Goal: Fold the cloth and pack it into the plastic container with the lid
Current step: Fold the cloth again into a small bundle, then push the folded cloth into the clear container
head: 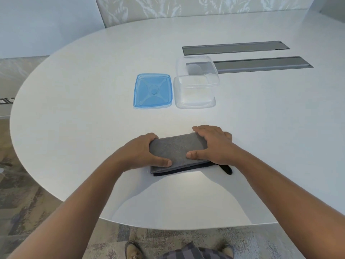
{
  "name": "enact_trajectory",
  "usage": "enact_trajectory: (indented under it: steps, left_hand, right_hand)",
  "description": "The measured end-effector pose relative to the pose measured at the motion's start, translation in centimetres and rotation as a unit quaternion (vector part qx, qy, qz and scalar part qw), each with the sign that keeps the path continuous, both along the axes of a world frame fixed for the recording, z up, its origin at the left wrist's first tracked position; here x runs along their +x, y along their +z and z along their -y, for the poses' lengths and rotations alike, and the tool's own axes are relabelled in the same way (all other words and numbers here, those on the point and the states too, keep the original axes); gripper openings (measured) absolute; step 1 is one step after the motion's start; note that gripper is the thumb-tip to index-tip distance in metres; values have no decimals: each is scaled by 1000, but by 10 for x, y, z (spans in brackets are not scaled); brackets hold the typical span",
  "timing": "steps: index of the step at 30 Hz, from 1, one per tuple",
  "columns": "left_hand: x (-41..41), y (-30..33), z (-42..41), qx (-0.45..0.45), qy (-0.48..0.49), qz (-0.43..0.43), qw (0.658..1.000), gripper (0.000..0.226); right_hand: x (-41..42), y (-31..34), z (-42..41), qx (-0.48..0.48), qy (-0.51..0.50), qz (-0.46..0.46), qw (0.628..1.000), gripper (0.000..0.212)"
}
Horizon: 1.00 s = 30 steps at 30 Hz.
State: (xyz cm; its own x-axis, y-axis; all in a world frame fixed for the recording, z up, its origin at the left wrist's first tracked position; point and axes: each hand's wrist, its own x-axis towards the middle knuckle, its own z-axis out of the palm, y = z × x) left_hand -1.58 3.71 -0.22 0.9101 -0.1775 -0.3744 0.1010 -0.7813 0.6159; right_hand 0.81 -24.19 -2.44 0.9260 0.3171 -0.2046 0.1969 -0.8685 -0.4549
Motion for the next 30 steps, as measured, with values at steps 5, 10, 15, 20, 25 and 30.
enact_trajectory:
  steps: [5,10,15,20,25,30]
  left_hand:
    - [13,13,9,-136,5,26,990,62]
    - [34,26,16,-307,-9,53,950,60]
    - [62,42,21,-443,25,102,890,59]
    - [77,60,50,-580,162,104,791,53]
    - [84,63,75,-570,148,9,808,57]
    - [108,78,85,-564,132,-8,815,51]
  right_hand:
    - [11,17,2,-13,2,-18,1000,96]
    - [21,34,3,129,21,-69,989,55]
    - [29,40,3,292,-3,-123,948,44]
    - [39,46,-2,424,-33,-136,895,49]
    - [56,68,-5,495,-63,-93,862,53]
    - [79,97,-4,525,-86,-48,845,54]
